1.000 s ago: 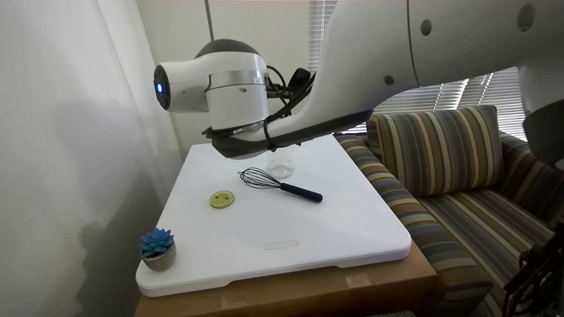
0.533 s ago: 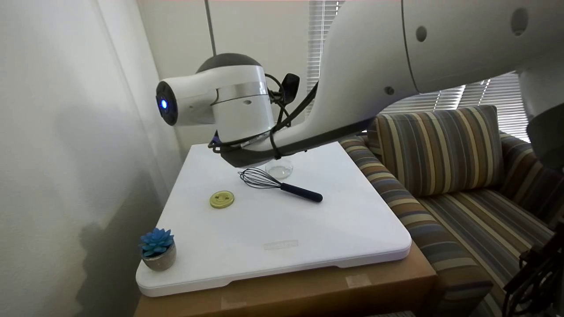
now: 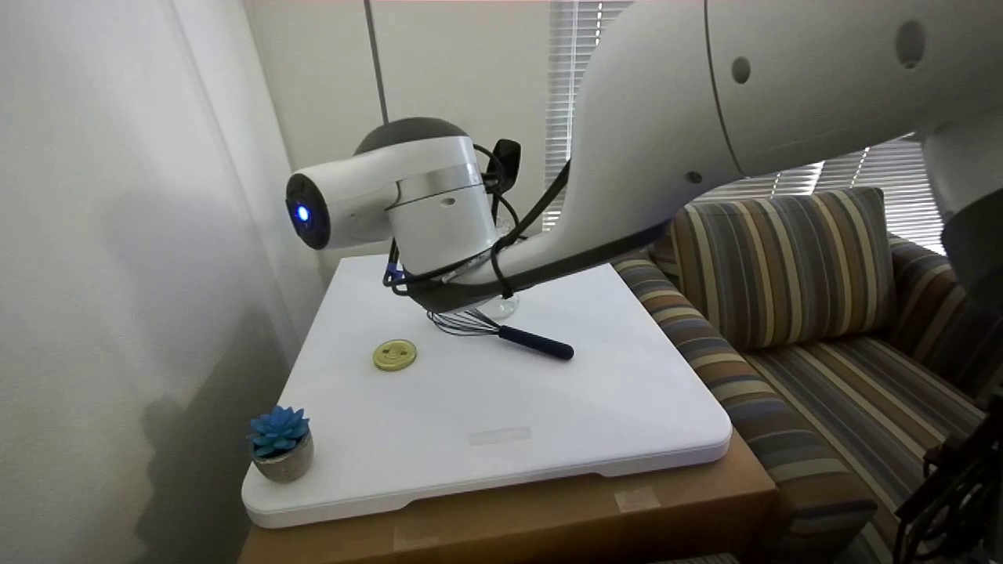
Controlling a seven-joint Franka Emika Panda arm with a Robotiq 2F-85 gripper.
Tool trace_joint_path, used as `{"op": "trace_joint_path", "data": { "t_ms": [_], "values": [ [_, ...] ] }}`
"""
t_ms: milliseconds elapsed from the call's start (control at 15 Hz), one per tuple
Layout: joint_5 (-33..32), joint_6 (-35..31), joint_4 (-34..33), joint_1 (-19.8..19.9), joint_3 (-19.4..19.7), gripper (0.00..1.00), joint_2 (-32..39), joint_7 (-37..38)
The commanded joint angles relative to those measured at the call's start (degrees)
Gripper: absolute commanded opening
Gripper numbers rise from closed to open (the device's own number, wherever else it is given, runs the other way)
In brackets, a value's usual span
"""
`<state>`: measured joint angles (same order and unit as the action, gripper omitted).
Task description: Put the spatula and whisk inside the glass jar
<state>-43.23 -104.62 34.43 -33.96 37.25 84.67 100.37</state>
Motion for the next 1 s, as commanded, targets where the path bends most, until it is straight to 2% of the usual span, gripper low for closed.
{"op": "trace_joint_path", "data": {
  "t_ms": [0,667,733,933],
  "values": [
    [-2.5,-1.8,0.1,1.4,-1.9,0.01,0.0,-1.5],
    [-3.3,-1.4,0.1,1.9,-4.7,0.01,0.0,-1.4],
    [-7.1,-0.1,-1.5,3.4,-8.6,0.01,0.0,-1.3],
    [-12.1,-0.1,-1.6,4.6,-12.7,0.01,-0.2,-1.4]
  ]
}}
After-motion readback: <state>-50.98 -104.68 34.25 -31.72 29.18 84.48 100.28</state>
